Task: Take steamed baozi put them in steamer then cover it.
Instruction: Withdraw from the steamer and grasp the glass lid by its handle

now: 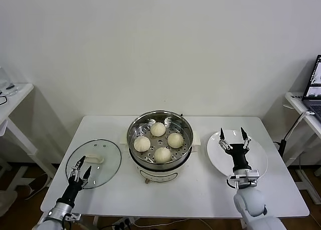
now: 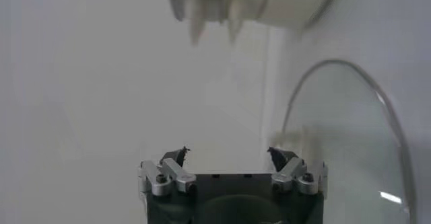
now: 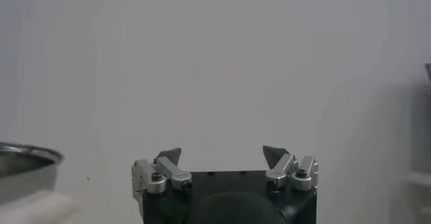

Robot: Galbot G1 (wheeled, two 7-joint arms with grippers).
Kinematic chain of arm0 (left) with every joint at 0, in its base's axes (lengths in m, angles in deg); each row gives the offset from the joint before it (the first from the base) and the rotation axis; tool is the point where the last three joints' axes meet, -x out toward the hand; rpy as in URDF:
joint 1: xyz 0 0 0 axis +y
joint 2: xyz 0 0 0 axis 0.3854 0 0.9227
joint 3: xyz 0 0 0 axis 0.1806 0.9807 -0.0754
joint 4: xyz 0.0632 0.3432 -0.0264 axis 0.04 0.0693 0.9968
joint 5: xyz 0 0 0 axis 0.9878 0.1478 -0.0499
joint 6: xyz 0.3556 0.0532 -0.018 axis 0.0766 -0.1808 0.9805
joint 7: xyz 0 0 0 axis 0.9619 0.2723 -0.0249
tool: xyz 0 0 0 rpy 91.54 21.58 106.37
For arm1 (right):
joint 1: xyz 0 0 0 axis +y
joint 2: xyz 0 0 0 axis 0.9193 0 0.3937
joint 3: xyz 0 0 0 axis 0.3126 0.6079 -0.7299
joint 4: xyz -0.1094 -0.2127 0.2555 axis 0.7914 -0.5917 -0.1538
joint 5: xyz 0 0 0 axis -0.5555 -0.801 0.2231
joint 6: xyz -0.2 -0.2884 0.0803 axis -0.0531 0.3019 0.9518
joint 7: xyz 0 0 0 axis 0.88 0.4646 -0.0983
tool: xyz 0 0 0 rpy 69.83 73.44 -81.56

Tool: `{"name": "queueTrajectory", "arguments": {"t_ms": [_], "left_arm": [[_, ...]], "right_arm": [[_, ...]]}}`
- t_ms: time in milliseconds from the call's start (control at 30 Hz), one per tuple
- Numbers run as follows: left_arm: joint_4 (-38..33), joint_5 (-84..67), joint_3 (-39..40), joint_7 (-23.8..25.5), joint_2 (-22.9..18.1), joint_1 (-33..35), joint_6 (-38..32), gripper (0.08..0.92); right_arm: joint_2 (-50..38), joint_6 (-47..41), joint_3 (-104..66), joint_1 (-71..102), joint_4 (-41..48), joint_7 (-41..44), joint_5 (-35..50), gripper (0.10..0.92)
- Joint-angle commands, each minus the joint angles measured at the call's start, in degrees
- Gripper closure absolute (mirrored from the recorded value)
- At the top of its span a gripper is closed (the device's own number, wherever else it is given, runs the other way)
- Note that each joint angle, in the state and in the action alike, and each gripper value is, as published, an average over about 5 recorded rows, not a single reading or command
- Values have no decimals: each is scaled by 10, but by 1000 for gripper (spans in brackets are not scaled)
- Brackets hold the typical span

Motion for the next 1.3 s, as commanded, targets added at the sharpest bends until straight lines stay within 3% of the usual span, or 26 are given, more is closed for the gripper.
{"name": "queueTrajectory", "arguments": {"t_ms": [33,1300], "left_arm": [[67,71,3,-15,-3,-57,-1,177],[126,87,39,3,-14,-144,31,177]], "right_arm": [[35,11,-34,45,3,4,-18,203],[49,23,-34,50,17,13,-45,203]]}}
